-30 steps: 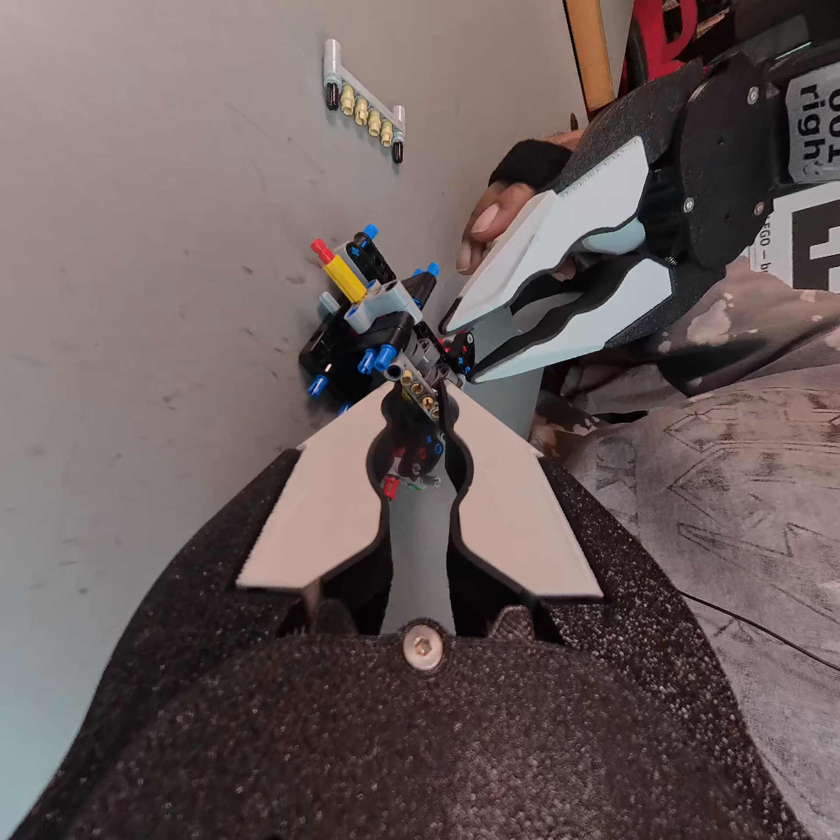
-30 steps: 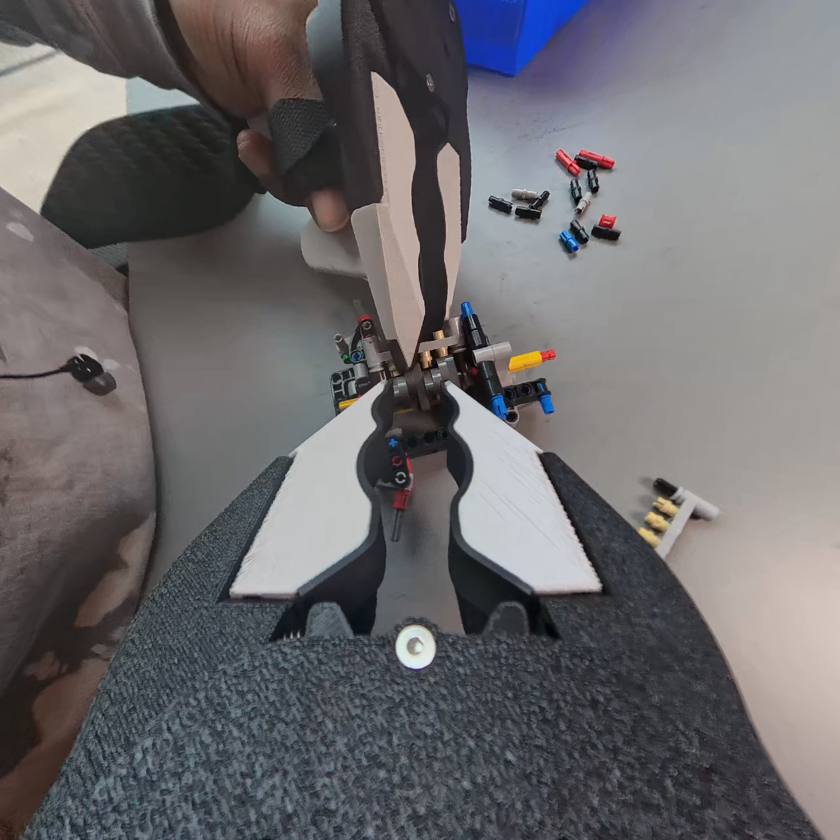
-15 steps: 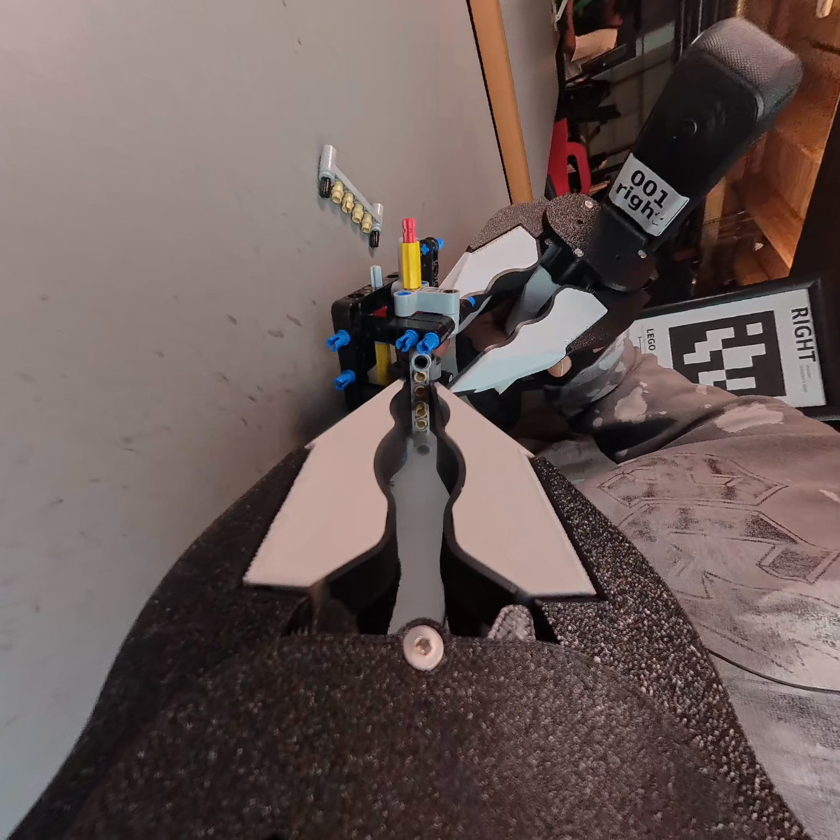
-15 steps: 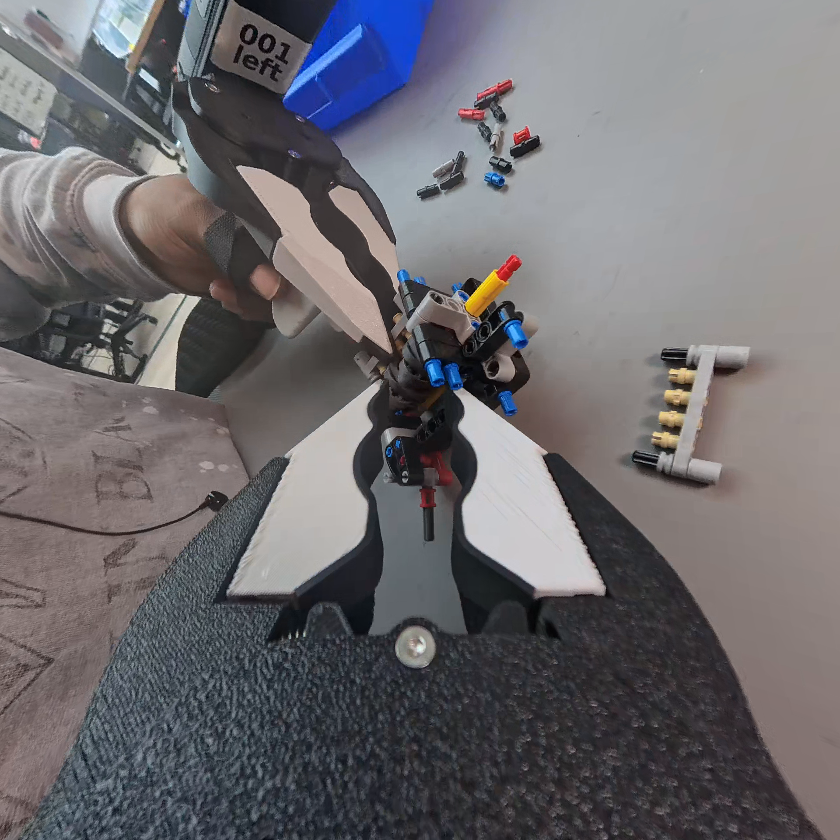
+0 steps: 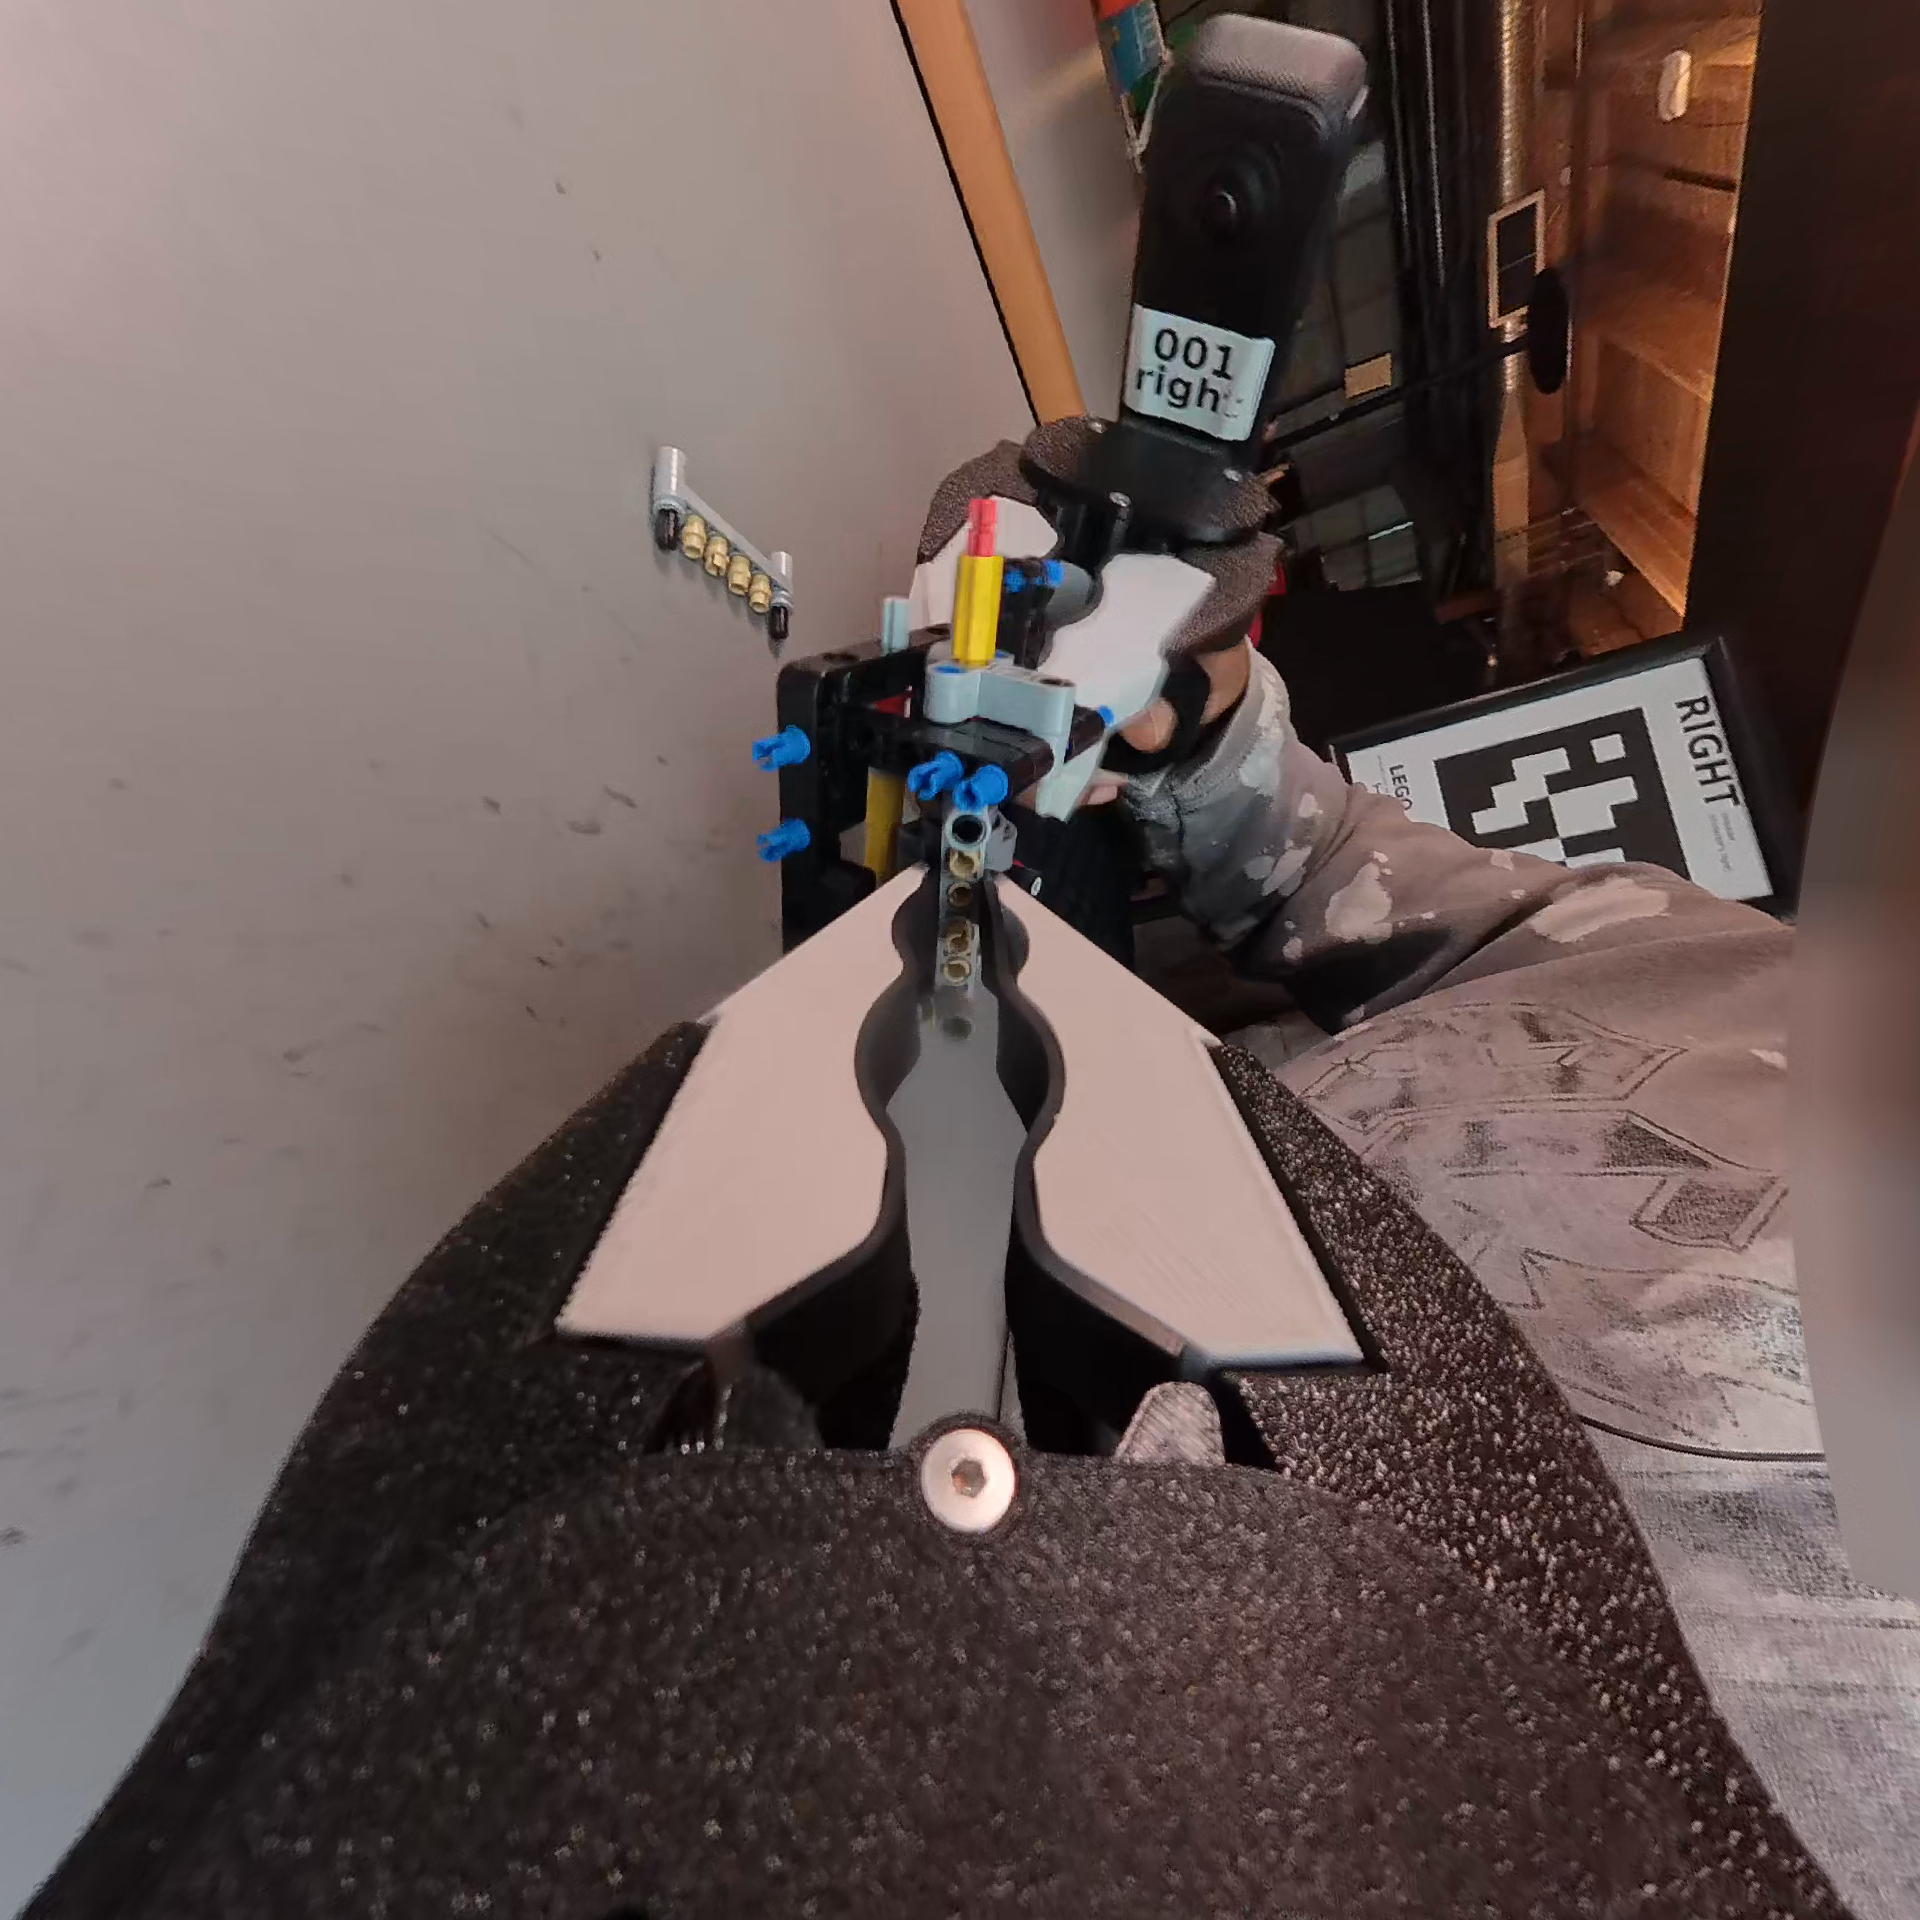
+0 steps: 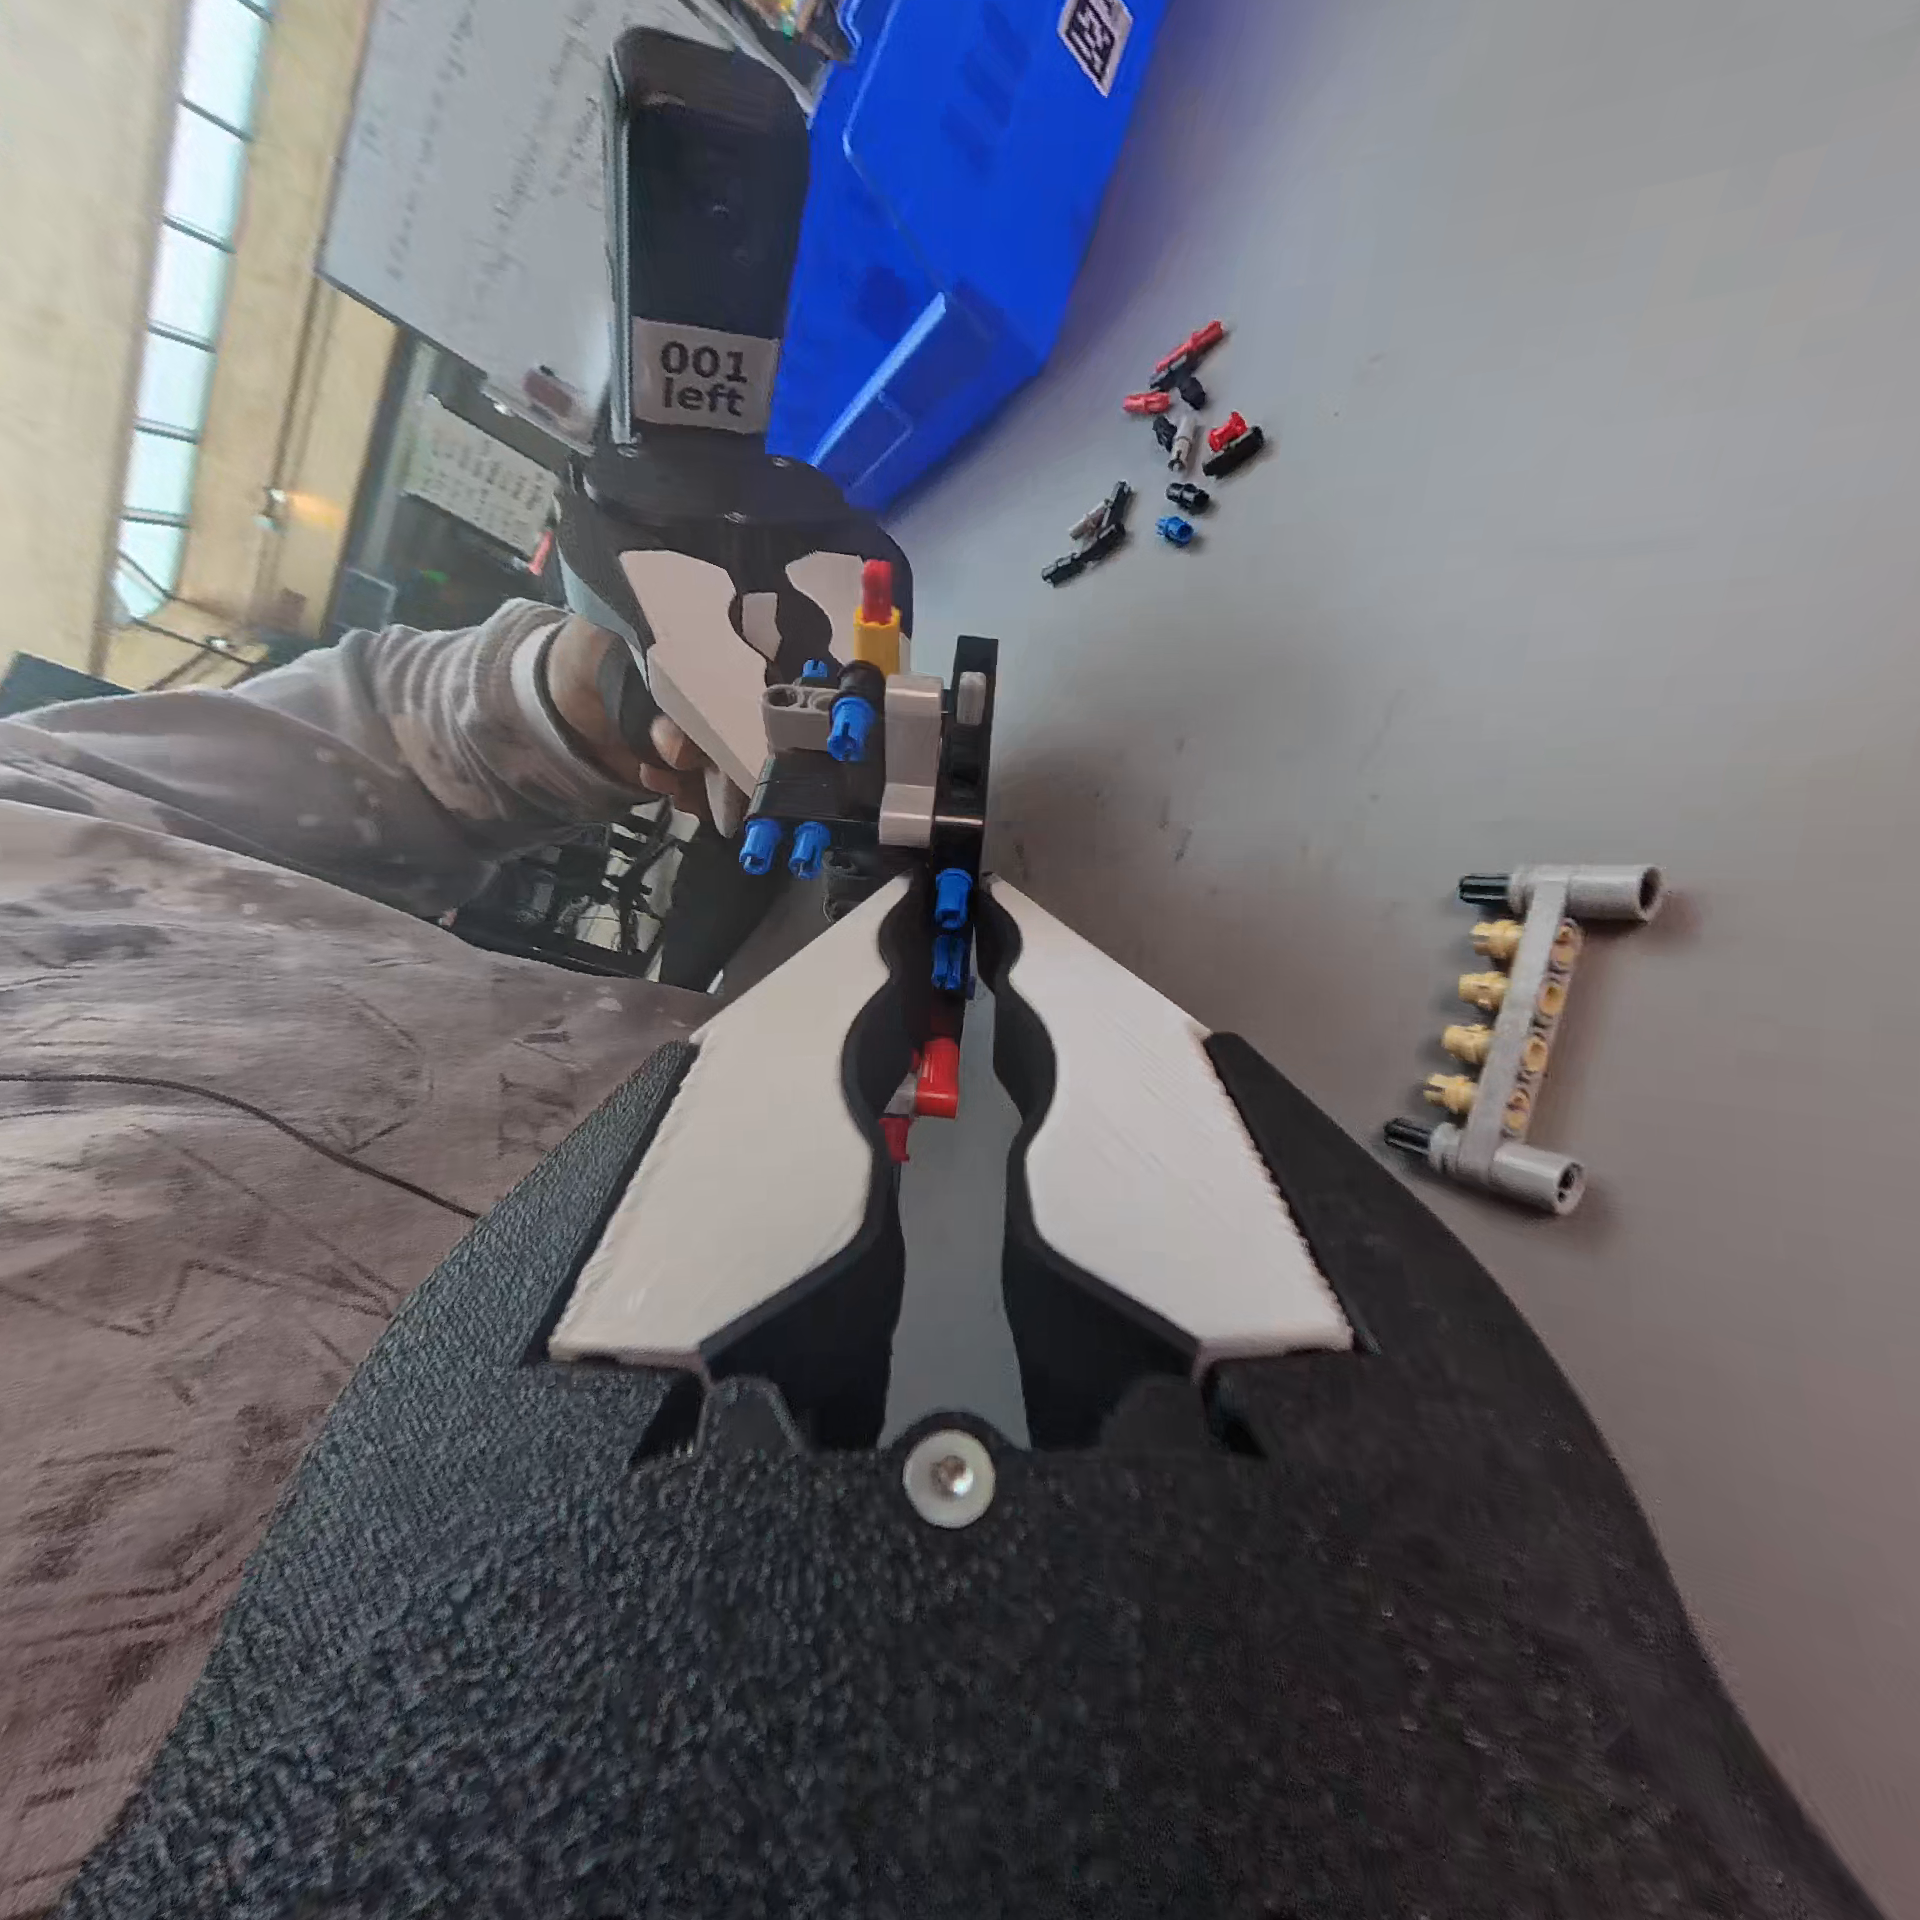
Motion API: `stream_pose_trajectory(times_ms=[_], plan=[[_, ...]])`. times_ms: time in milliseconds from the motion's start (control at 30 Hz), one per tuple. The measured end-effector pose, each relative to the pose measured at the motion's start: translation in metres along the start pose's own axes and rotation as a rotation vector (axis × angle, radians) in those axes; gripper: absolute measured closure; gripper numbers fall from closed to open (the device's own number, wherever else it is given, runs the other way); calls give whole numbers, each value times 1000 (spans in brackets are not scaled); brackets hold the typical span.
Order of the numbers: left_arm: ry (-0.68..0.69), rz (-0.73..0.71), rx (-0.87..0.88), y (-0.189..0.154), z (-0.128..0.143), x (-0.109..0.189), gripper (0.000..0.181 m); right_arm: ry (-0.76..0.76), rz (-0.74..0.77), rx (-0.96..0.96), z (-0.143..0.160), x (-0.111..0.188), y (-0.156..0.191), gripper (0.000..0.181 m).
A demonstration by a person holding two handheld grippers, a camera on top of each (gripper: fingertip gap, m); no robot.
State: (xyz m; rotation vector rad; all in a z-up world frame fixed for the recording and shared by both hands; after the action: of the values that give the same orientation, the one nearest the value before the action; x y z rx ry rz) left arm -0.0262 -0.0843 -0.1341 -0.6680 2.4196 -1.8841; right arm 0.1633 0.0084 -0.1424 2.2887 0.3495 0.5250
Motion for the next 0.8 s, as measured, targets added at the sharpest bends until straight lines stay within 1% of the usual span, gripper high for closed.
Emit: stream_pose_trajectory(times_ms=[167,367,533,767,800], plan=[[-3,-30,-54,-3,-1,3,176,-10,-18,-12,0,-1,-3,175],[-58,-144,-183,-5,-2,4,176,-21,18,-50,0,-5,-12,174],[-62,-192,-158,-1,1,6,175,10,28,-90,3,-10,-16,174],[-59,-178,-111,3,4,16,175,36,16,-124,5,-14,-16,174],[-64,-178,-108,2,4,19,176,47,39,-128,6,-14,-17,174]])
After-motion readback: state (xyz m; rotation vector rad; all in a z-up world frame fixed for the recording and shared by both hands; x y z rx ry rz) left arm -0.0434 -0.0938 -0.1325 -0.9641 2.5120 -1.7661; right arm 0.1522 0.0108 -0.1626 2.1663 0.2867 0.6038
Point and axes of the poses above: each gripper's, where its closed fingertips meet, x back along the fingers, z out of its underside, y = z × x across the jaws, the point moved 10 cm from there along x, back along the fingers, and after that the axes turned 7 degrees about x, right-handed, at the moved point
